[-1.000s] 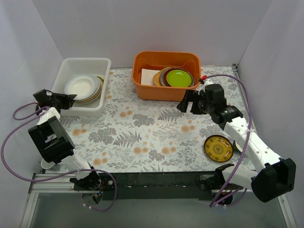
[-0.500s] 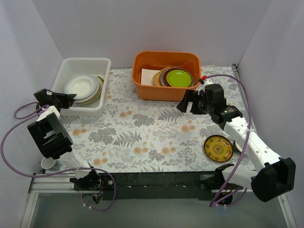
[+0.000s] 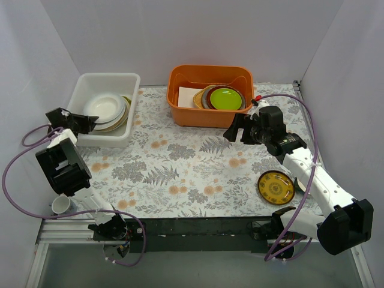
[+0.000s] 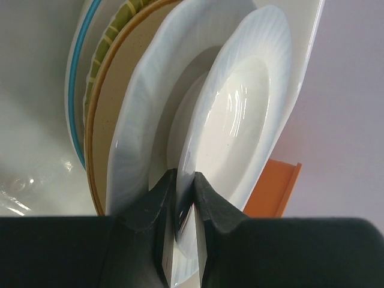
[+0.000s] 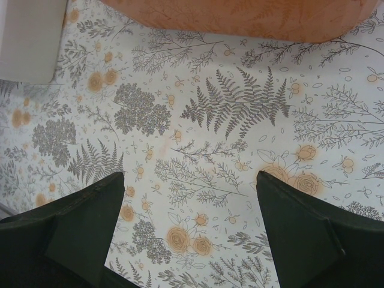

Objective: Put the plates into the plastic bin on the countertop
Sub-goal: Place the plate in the plastic bin.

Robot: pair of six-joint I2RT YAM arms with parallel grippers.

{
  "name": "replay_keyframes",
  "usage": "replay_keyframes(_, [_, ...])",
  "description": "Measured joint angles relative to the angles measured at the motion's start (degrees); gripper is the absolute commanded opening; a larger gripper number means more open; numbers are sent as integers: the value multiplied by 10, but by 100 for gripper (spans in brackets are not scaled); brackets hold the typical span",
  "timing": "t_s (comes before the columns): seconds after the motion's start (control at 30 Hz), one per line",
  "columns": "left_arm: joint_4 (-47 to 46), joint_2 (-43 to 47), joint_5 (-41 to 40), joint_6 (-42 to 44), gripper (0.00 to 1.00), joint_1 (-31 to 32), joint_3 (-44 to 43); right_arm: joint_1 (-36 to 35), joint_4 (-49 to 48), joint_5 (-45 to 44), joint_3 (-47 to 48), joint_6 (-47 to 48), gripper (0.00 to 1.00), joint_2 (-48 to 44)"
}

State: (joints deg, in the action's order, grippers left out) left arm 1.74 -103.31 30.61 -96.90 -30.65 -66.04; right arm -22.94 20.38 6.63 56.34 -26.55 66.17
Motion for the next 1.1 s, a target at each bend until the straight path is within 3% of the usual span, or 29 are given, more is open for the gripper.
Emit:
replay_keyframes(0.1, [8, 0, -6, 1, 12, 4, -6, 0, 0, 0, 0, 0, 98, 0])
replay_keyframes(0.2, [12, 0, -7, 1, 23, 5, -7, 0, 0, 0, 0, 0, 98, 1])
replay_keyframes(0.23, [13, 0, -7, 0, 36, 5, -8, 0, 0, 0, 0, 0, 98, 2])
replay_keyframes(0.33, [17, 1, -6, 0, 52, 5, -12, 0, 0, 0, 0, 0, 98, 3])
replay_keyframes(0.57, [37, 7, -2, 7, 63, 6, -24, 1, 0, 0, 0, 0, 98, 3])
replay_keyframes(0.87, [74, 8, 1, 11, 68, 8, -45, 1, 0, 2, 0, 0, 98, 3])
replay_keyframes(1.1, [153, 8, -9, 37, 75, 11, -93, 1, 0, 3, 0, 0, 98, 3])
